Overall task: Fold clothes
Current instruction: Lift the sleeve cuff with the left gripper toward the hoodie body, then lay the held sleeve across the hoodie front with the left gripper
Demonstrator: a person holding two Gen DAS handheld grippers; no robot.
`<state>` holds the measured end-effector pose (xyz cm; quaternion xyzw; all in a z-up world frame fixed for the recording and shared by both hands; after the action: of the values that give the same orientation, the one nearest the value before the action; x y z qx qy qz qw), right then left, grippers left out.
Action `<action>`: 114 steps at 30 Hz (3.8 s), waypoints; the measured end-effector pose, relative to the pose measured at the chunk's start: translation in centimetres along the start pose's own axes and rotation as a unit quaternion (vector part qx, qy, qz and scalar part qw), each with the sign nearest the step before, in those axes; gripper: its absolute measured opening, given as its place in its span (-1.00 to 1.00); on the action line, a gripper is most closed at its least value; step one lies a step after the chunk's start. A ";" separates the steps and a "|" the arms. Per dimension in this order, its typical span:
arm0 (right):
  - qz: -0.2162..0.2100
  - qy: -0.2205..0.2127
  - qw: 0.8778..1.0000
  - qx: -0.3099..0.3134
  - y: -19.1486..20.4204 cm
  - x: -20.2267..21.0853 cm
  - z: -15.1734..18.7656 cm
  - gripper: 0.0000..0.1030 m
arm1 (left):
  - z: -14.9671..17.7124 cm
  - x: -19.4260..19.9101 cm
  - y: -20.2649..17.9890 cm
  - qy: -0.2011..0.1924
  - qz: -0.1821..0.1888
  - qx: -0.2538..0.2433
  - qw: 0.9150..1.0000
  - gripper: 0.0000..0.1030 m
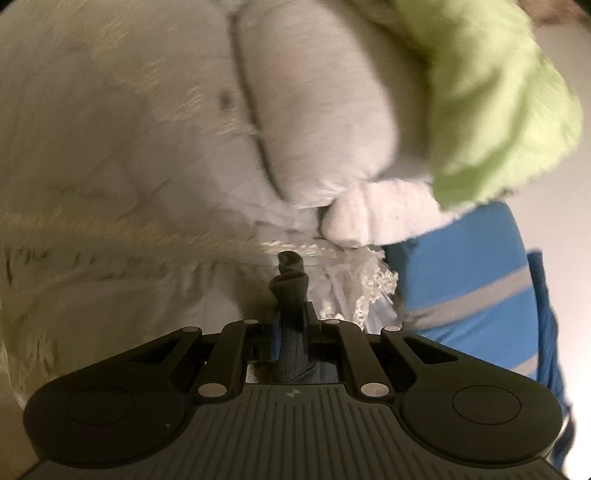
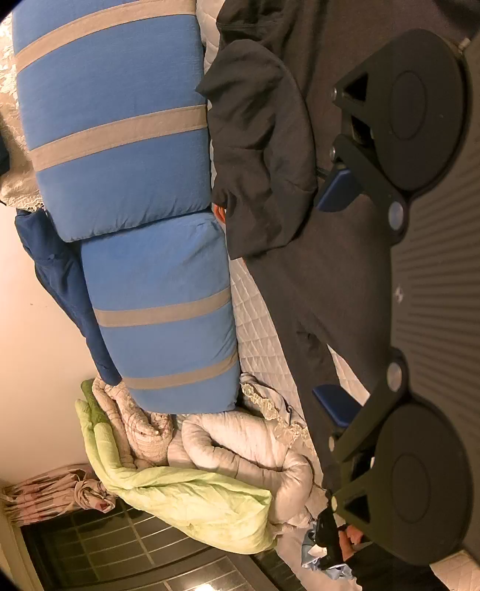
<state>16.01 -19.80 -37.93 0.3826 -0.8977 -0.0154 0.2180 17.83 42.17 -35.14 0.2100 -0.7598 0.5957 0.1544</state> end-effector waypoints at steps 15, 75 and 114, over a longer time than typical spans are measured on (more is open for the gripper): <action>0.000 0.001 1.000 0.001 0.0 0.0 0.0 1.00 | 4.1 -0.2 -6.4 -0.020 -0.046 -0.227 0.973 -0.80; 0.028 0.066 0.996 0.061 1.5 -1.8 0.8 1.00 | 28.5 -3.7 -19.5 0.034 0.039 -0.637 0.769 -0.81; 0.125 0.137 0.975 0.119 2.6 -2.5 1.4 1.00 | 42.4 -3.2 -26.0 0.087 0.139 -0.683 0.712 -0.81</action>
<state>15.24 -16.44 -39.69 0.2892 -0.8952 0.1716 0.2925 34.35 -3.73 -25.16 -0.1132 -0.9635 -0.0550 0.2364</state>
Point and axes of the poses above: each gripper's, at about its wrist camera, not at the fingertips, and x roughly against the way its jaws point, y to its left, z to its underside, the point moved 5 cm from there along -x, roughly the way its jaws point, and after that the axes turned 15 degrees about x, right-handed, at the moved point
